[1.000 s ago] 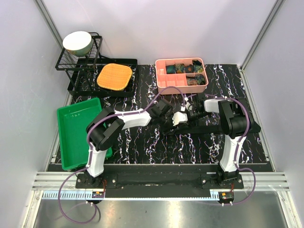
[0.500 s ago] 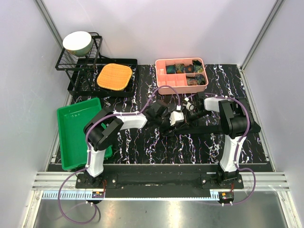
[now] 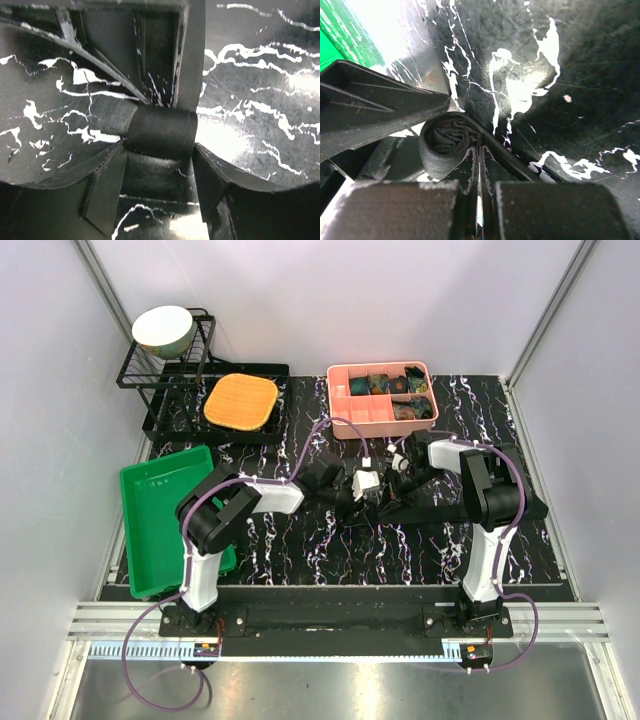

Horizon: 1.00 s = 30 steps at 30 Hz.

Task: Roll the ties
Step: Roll the tie at the center of the board.

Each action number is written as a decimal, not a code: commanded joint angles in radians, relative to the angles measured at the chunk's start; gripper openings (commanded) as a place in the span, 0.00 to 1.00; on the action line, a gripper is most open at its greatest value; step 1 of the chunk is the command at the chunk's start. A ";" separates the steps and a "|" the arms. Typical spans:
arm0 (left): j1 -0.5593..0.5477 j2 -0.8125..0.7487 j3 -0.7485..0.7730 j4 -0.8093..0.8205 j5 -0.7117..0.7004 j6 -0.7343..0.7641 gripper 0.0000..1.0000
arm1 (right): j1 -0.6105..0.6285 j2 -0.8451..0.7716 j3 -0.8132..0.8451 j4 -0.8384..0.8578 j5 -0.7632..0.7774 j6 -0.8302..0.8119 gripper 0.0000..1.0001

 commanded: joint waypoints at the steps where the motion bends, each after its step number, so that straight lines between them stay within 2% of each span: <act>1: 0.003 0.049 -0.017 0.069 0.065 -0.069 0.60 | 0.023 0.058 0.005 0.003 0.258 -0.080 0.00; 9: 0.001 0.074 0.013 0.085 0.105 -0.033 0.61 | 0.034 0.069 0.023 -0.008 0.278 -0.088 0.00; 13: -0.010 0.083 0.027 0.004 0.042 0.053 0.55 | 0.034 0.075 0.034 -0.016 0.278 -0.095 0.00; 17: -0.023 0.086 0.030 -0.055 -0.039 0.098 0.42 | 0.034 0.072 0.043 -0.023 0.255 -0.106 0.00; 18: -0.026 0.086 0.027 -0.058 -0.065 0.096 0.31 | 0.034 0.071 0.049 -0.028 0.241 -0.112 0.00; 25: -0.031 0.083 0.010 -0.086 -0.153 0.087 0.01 | 0.031 0.040 0.104 -0.094 0.147 -0.118 0.00; 26: -0.033 0.080 0.004 -0.093 -0.165 0.089 0.00 | 0.025 0.034 0.123 -0.117 0.141 -0.118 0.01; 30: -0.040 0.055 -0.011 -0.133 -0.240 0.104 0.00 | -0.006 0.006 0.167 -0.190 0.114 -0.175 0.15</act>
